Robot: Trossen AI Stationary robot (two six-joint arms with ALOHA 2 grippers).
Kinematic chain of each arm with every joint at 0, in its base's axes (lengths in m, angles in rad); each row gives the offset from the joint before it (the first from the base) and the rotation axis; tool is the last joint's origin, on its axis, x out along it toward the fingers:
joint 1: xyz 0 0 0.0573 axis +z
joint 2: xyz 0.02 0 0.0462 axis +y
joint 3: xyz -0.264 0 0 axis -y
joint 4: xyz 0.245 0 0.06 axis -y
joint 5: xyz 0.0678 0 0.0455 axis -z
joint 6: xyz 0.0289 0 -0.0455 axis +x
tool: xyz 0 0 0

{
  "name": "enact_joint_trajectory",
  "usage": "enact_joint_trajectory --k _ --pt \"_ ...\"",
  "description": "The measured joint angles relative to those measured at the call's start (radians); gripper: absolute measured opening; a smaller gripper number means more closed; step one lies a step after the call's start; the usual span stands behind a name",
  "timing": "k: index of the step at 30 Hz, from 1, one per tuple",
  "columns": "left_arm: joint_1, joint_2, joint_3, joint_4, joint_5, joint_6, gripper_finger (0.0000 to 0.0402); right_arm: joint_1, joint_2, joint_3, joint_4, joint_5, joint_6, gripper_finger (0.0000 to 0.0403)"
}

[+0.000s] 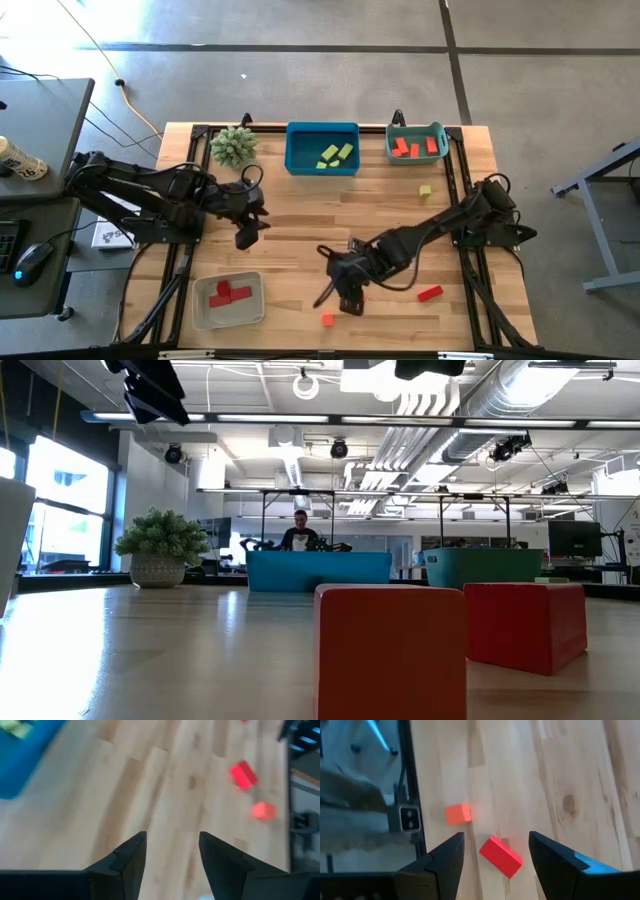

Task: Sort & place blocks by color
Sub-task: Put the red block into the gray bin

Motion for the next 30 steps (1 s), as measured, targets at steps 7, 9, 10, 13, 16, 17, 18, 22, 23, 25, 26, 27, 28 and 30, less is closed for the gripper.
enact_joint_trajectory --k 7,9,10,13,16,17,18,22,23,25,26,27,28,30 --pt "-0.069 0.0 0.0 0.0 0.031 -0.065 0.0172 0.041 0.0 0.0 -0.024 0.002 -0.127 0.0211" --pt "-0.092 0.0 0.0 0.0 0.032 -0.097 0.0172 0.05 0.0 0.0 -0.05 0.002 -0.167 0.0211" --pt "-0.102 0.0 0.0 0.0 0.037 -0.114 0.0172 0.053 0.0 -0.004 -0.063 0.002 -0.189 0.0211" --pt "-0.13 0.0 0.0 0.0 0.075 -0.15 0.0172 0.065 0.0 -0.036 -0.08 -0.001 -0.255 0.0211" --pt "-0.155 0.0 0.0 0.0 0.111 -0.189 0.0172 0.079 0.0 -0.073 -0.068 -0.005 -0.31 0.0211" --pt "-0.162 0.0 0.0 0.0 0.121 -0.201 0.0172 0.084 0.0 -0.081 -0.066 0.006 -0.326 0.0211" --pt "-0.169 0.0 0.0 0.0 0.126 -0.209 0.0172 0.089 0.0 -0.089 -0.062 0.023 -0.342 0.0211" --pt "-0.194 0.0 0.0 0.0 0.129 -0.254 0.0172 0.098 0.0 -0.113 -0.048 0.063 -0.43 0.0211" --pt "-0.199 0.0 0.0 0.0 0.129 -0.261 0.0172 0.098 0.0 -0.125 -0.034 0.061 -0.446 0.0211" --pt "-0.209 0.0 0.0 0.0 0.129 -0.274 0.0172 0.097 0.0 -0.156 0.0 0.051 -0.481 0.0211" --pt "-0.213 0.0 -0.001 0.001 0.129 -0.281 0.0172 0.097 0.0 -0.171 0.021 0.046 -0.501 0.0211" --pt "-0.216 0.0 -0.002 0.0 0.129 -0.289 0.0172 0.097 0.0 -0.189 0.047 0.038 -0.521 0.0211" --pt "-0.219 0.0 -0.003 -0.005 0.127 -0.299 0.0173 0.097 0.0 -0.207 0.071 0.036 -0.536 0.0211" --pt "-0.228 0.0 -0.003 -0.024 0.126 -0.329 0.0173 0.097 0.0 -0.238 0.108 0.035 -0.558 0.0211"
